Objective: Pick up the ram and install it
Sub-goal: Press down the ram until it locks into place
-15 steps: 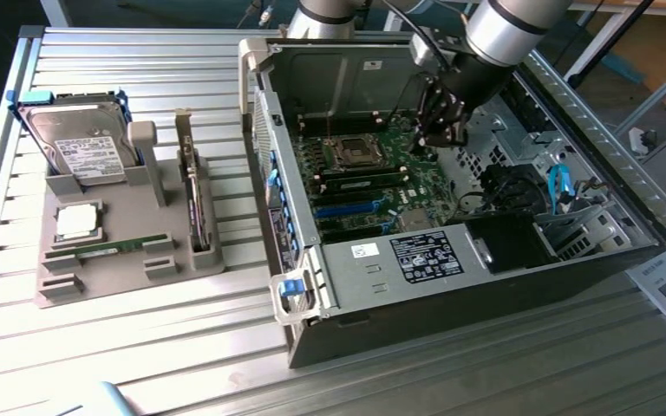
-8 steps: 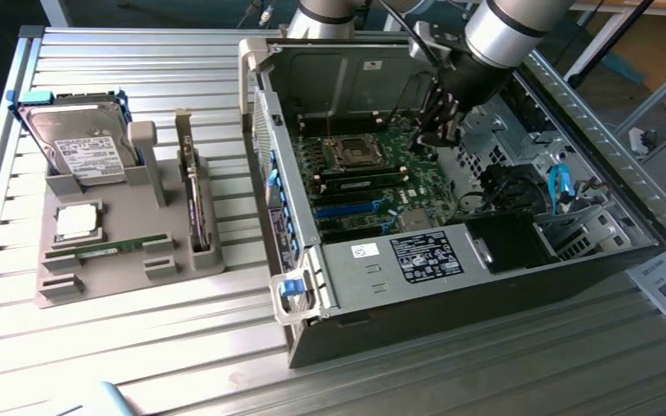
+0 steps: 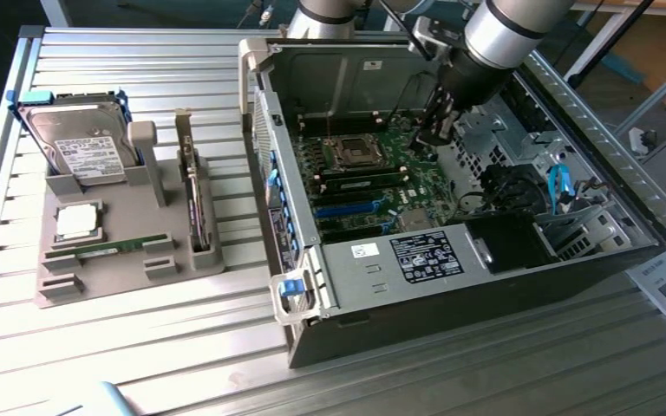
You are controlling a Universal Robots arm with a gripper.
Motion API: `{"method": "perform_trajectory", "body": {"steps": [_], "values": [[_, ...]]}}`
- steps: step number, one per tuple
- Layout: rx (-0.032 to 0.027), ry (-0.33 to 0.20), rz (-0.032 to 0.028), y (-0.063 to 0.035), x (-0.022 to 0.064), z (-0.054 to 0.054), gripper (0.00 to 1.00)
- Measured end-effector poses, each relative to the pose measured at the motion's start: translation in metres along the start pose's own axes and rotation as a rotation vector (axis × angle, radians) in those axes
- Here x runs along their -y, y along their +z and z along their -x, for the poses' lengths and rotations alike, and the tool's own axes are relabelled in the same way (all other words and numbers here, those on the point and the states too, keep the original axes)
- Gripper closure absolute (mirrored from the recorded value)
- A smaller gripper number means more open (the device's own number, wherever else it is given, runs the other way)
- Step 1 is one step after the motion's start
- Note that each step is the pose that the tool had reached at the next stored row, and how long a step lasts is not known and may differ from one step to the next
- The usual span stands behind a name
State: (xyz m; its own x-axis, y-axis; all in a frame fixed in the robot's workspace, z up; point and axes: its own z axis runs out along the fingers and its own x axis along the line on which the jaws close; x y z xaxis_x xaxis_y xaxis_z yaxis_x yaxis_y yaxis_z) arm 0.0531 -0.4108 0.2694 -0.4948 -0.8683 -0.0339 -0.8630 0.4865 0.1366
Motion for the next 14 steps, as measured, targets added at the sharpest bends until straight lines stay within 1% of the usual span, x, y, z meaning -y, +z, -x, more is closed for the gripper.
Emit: {"method": "perform_trajectory", "body": {"steps": [4,5,8,10,11,14], "values": [[0.0128,0.094,-0.0033,0.0002,0.0,0.0,0.9],[0.0149,0.109,-0.0037,0.0002,0.0,0.0,0.9],[0.0262,0.19,-0.0065,0.0004,0.0001,0.0,0.9],[0.0301,0.218,-0.0075,0.0005,0.0001,0.0,0.9],[0.0332,0.241,-0.0084,0.0005,0.0001,0.0,0.9],[0.0447,0.324,-0.0111,0.0008,0.0001,0.0,0.9]]}}
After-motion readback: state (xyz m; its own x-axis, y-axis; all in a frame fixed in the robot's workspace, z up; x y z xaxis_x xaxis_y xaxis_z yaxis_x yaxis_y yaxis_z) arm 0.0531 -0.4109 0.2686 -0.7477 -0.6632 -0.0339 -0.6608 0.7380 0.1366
